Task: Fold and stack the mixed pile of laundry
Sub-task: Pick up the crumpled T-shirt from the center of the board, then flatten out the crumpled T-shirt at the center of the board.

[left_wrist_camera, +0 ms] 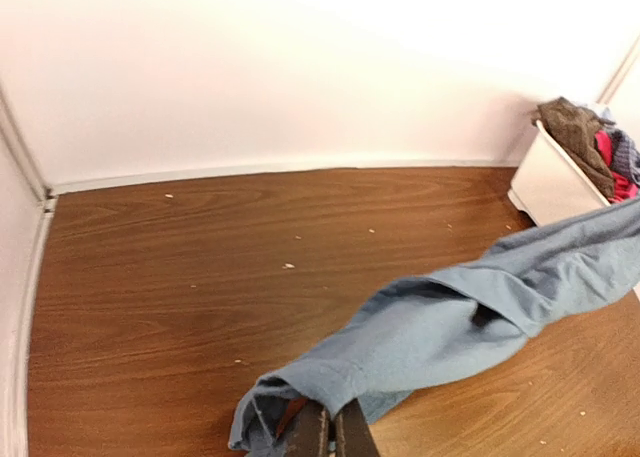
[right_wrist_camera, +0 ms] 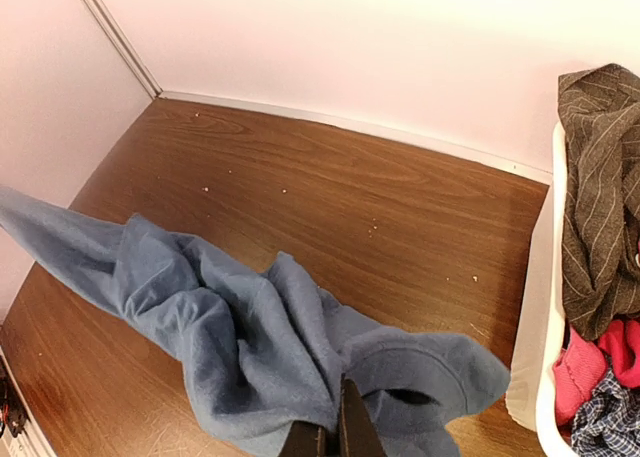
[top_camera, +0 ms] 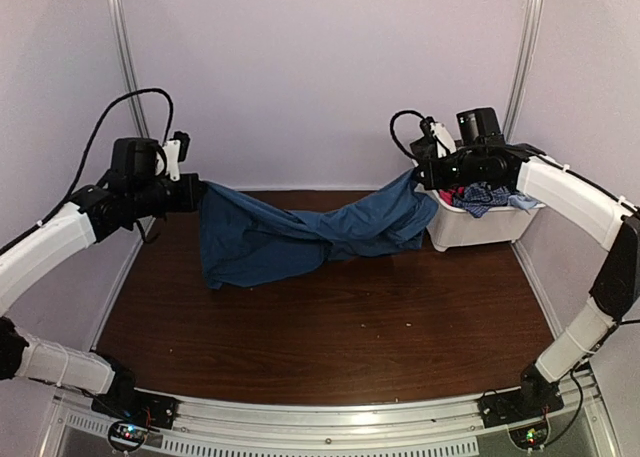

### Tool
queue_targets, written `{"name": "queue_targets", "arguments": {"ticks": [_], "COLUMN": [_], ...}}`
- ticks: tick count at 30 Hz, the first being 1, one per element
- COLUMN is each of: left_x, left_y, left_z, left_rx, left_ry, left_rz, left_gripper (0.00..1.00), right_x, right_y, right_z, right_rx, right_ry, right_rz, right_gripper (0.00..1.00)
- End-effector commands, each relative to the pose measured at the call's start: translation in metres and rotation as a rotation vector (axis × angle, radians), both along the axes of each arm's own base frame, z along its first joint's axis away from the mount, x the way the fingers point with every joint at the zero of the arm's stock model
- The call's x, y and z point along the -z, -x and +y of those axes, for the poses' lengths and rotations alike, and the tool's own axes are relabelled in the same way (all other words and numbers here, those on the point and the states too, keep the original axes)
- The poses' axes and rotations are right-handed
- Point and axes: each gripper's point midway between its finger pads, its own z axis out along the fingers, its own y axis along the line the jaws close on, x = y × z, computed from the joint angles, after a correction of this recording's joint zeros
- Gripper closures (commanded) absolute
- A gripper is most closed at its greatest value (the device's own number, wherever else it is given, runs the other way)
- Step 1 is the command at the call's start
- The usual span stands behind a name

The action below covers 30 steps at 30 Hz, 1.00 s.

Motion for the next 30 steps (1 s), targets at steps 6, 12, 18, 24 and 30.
{"name": "queue_targets", "arguments": {"ticks": [6,12,18,24,30], "left_x": [-0.012,-0.058,-0.121,-0.080,-0.015], "left_y": [0.023,-0.009,0.022,0.063,0.029], "left_z": [0.095,0.113,0.103,0.081,0.092], "left_rx": [-0.323,-0.375,-0.252,-0.072,-0.189], "left_ry": [-0.091,-0.029,-0.021,-0.007,-0.046], "left_rz": [-0.008,-0.074,-0.265,-0.171,0.011], "left_gripper": [1.00,1.00,1.00,1.00,1.00], "right_x": [-0.015,-0.081,-0.122,-0.048,-0.002], "right_y": [-0.012,-0.045,0.014,0.068,0.004], "right_z": [-0.025,-0.017,-0.007,-0.010,-0.023], "right_rx": [0.014,-0.004,-0.116,-0.148,0.000], "right_ry": [-0.139,-0.195,-0.245,-0.232,-0.086], "right_rz": [-0.017,-0.120,-0.185,-0.008,0.056], "right_gripper": [1.00,1.00,1.00,1.00,1.00]}}
